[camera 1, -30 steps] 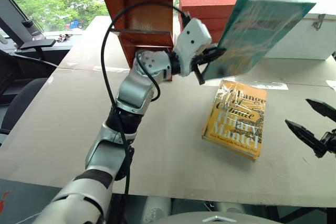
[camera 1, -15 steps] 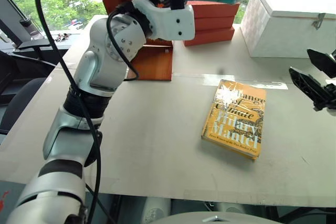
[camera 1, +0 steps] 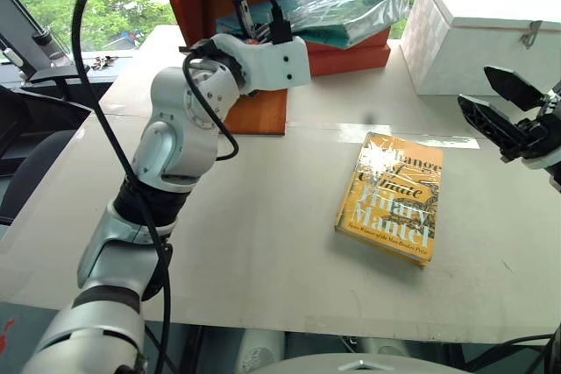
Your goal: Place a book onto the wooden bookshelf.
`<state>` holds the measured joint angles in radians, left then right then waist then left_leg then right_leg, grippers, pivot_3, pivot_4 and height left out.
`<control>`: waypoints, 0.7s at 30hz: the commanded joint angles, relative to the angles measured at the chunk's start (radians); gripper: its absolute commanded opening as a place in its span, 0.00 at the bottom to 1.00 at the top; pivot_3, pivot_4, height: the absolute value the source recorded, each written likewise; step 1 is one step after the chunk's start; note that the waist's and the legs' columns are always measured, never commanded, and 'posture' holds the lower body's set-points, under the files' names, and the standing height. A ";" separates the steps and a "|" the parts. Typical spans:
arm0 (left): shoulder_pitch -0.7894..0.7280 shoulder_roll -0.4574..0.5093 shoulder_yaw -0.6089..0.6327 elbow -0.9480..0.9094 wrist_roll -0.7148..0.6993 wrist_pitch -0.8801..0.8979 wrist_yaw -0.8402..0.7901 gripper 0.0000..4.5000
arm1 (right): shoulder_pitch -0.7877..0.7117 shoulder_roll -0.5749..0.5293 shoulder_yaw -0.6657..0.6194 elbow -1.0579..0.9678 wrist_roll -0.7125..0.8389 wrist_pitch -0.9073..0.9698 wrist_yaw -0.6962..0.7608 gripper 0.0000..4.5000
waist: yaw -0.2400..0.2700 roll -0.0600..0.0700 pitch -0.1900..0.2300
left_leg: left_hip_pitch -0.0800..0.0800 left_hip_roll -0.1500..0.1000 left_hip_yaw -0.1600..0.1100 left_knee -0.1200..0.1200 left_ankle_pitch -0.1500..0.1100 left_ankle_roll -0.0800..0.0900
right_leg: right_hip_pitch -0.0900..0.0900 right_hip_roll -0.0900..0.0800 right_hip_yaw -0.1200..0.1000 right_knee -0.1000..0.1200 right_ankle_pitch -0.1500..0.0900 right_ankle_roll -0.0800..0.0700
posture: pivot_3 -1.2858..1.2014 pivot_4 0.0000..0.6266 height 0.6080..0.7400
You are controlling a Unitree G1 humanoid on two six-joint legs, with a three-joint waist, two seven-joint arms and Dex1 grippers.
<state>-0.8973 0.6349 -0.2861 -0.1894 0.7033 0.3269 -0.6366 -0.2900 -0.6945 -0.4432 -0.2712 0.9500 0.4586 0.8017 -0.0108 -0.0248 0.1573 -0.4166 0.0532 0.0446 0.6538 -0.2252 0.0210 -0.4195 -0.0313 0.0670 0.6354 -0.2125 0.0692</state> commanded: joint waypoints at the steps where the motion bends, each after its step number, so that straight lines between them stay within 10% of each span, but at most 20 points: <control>1: -0.006 0.041 0.024 -0.007 0.146 0.044 0.069 0.01 | -0.009 -0.015 -0.023 -0.020 0.003 -0.006 0.007 1.00 | -0.004 0.000 0.000 | 0.000 0.000 0.000 0.000 0.000 0.000 | 0.000 0.000 0.000 0.000 0.000 0.000 | 0.52 0.24 0.85; 21: 0.031 -0.069 -0.014 -0.009 0.538 0.307 -0.048 0.01 | -0.020 -0.006 -0.023 -0.020 -0.020 -0.021 0.008 1.00 | -0.009 0.000 0.000 | 0.000 0.000 0.000 0.001 0.000 0.000 | -0.002 0.001 0.000 0.004 0.000 0.000 | 0.52 0.24 0.85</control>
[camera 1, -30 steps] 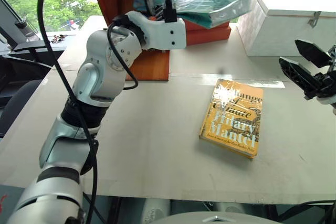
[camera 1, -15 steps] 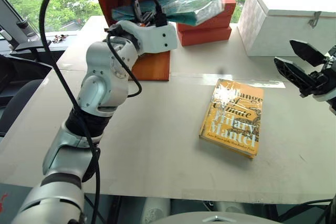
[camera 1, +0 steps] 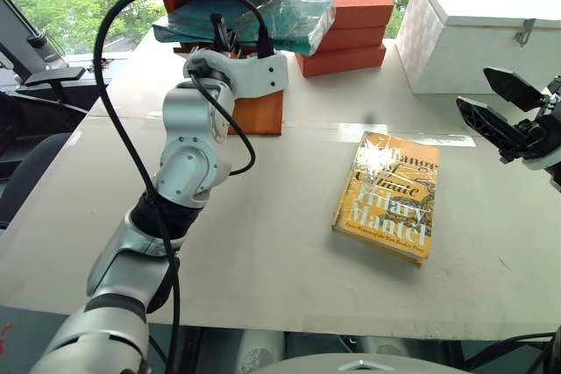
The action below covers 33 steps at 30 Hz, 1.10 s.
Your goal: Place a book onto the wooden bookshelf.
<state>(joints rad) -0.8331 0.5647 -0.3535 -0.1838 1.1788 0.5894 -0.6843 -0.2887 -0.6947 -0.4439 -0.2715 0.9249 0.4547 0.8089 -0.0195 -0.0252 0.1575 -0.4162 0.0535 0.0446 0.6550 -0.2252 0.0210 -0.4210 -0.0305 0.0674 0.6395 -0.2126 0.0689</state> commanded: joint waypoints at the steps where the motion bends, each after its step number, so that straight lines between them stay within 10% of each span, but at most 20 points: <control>1: -0.033 -0.005 0.054 -0.015 0.069 0.047 -0.006 0.01 | -0.022 -0.006 -0.024 -0.019 0.006 -0.017 0.000 1.00 | -0.001 0.000 0.000 | 0.000 0.000 0.000 0.000 0.000 0.000 | 0.000 0.000 0.000 0.000 0.000 0.000 | 0.52 0.24 0.85; 12: -0.032 -0.029 0.087 -0.018 0.118 0.059 -0.005 0.98 | -0.027 0.002 -0.027 -0.011 0.011 -0.020 -0.005 1.00 | 0.010 0.000 0.000 | 0.000 0.000 0.000 0.000 0.000 0.000 | 0.000 0.000 0.000 0.001 0.000 0.000 | 0.52 0.24 0.85; 25: 0.093 -0.039 0.212 -0.186 0.044 0.032 0.000 0.99 | -0.014 0.007 -0.030 0.002 0.000 -0.030 0.009 1.00 | 0.007 0.000 0.000 | 0.000 0.000 0.000 0.000 0.000 0.000 | 0.000 0.000 0.000 0.001 0.000 0.000 | 0.52 0.24 0.85; 33: 0.328 -0.294 0.379 -0.269 -0.458 -0.115 0.141 0.99 | -0.004 0.016 -0.030 0.000 -0.011 -0.038 0.011 1.00 | 0.009 0.000 0.000 | 0.000 0.000 0.000 0.002 0.000 0.000 | 0.001 -0.002 0.000 0.002 0.000 0.000 | 0.52 0.24 0.85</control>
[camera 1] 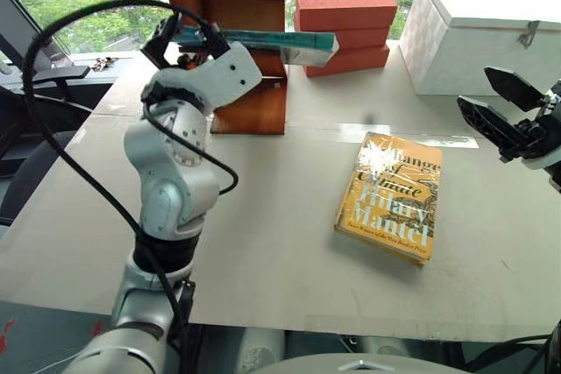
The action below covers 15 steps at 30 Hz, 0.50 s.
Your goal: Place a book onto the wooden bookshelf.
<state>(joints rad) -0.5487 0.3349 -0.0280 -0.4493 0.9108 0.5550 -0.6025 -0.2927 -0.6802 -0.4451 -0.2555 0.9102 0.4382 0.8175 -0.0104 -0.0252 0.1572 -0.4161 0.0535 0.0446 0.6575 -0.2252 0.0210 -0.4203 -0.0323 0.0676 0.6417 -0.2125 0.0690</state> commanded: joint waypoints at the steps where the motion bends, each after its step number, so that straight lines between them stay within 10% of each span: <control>1: 0.068 -0.090 0.068 0.018 -0.271 -0.135 0.074 0.99 | 0.002 0.003 -0.028 -0.019 0.003 -0.023 0.001 1.00 | 0.000 0.000 0.000 | 0.000 0.000 0.000 0.001 0.000 0.000 | 0.000 0.000 0.000 0.000 0.000 0.000 | 0.52 0.24 0.85; 4: 0.092 -0.149 0.072 0.120 -0.451 -0.284 0.116 0.82 | 0.007 0.007 -0.027 -0.024 0.001 -0.026 -0.007 1.00 | 0.000 0.000 0.000 | 0.000 0.000 0.000 0.003 0.000 0.000 | 0.001 0.000 0.000 0.001 0.000 0.000 | 0.52 0.24 0.85; 11: -0.068 -0.148 -0.054 0.563 -0.515 -0.680 0.280 0.03 | 0.008 0.003 -0.034 -0.041 0.000 -0.025 -0.019 1.00 | 0.000 0.000 0.000 | 0.000 0.000 -0.001 0.010 0.000 0.000 | 0.005 0.000 0.000 0.001 0.000 0.000 | 0.52 0.24 0.85; 15: -0.180 -0.209 -0.130 0.798 -0.542 -0.856 0.335 0.01 | 0.016 -0.002 -0.041 -0.051 -0.002 -0.026 -0.025 1.00 | 0.004 0.000 0.000 | 0.000 -0.001 -0.001 0.010 0.000 0.000 | 0.005 0.000 0.000 0.001 0.001 0.001 | 0.52 0.24 0.85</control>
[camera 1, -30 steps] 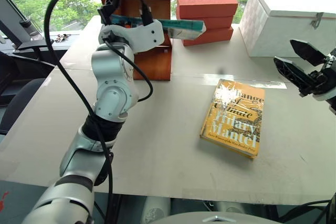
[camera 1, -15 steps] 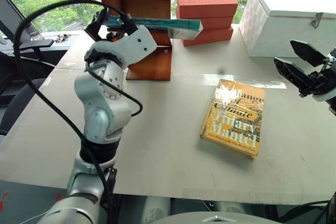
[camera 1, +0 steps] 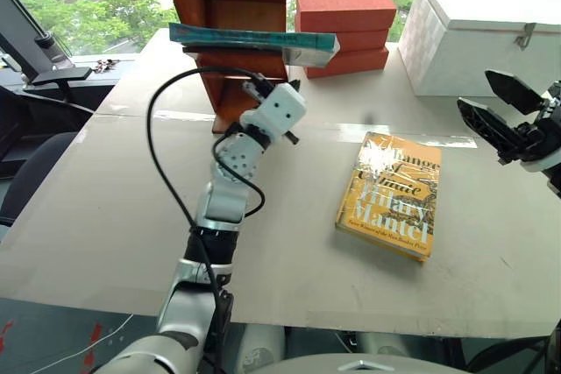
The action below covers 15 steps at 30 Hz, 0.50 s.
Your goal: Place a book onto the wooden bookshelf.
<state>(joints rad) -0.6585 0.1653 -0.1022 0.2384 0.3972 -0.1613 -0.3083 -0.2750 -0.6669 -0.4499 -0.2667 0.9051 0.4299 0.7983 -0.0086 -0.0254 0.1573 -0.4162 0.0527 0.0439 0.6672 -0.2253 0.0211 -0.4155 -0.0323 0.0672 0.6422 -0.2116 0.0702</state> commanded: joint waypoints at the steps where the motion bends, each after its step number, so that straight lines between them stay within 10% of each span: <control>1: -0.097 -0.060 -0.066 0.160 -0.038 -0.176 0.055 0.01 | -0.002 -0.017 -0.039 -0.041 0.003 -0.019 -0.007 1.00 | 0.003 0.000 0.000 | 0.000 0.000 0.000 0.000 0.000 0.000 | 0.000 0.000 0.000 0.000 0.000 0.000 | 0.52 0.24 0.85; 15: -0.380 -0.251 -0.042 0.671 0.026 -0.259 0.703 0.01 | 0.011 -0.034 -0.059 -0.071 0.027 0.000 -0.015 1.00 | -0.002 -0.001 0.000 | -0.001 0.000 -0.001 -0.001 -0.001 0.001 | -0.001 0.001 0.000 -0.001 0.000 0.001 | 0.52 0.24 0.85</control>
<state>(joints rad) -0.9997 -0.0748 -0.1643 0.8974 0.4254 -0.4027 0.2844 -0.2566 -0.6816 -0.4747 -0.3055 0.9132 0.4339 0.7852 -0.0106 -0.0261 0.1577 -0.4174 0.0525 0.0433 0.6662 -0.2260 0.0220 -0.4162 -0.0318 0.0671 0.6408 -0.2118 0.0708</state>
